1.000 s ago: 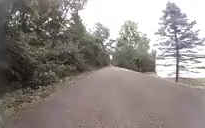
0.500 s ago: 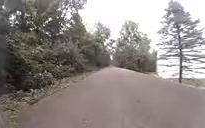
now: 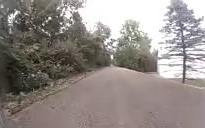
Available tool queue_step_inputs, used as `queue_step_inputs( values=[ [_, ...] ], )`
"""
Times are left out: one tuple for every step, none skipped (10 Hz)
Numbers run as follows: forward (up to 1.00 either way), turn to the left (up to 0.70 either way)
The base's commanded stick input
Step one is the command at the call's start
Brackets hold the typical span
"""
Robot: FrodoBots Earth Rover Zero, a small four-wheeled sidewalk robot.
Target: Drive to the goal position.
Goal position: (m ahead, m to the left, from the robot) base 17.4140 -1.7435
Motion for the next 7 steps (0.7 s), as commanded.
queue_step_inputs(
  values=[
    [0.7, 0.0],
    [0.7, -0.06],
    [0.7, -0.28],
    [0.7, -0.33],
    [0.7, -0.3],
    [0.7, 0.0],
    [0.7, 0.0]
  ],
)
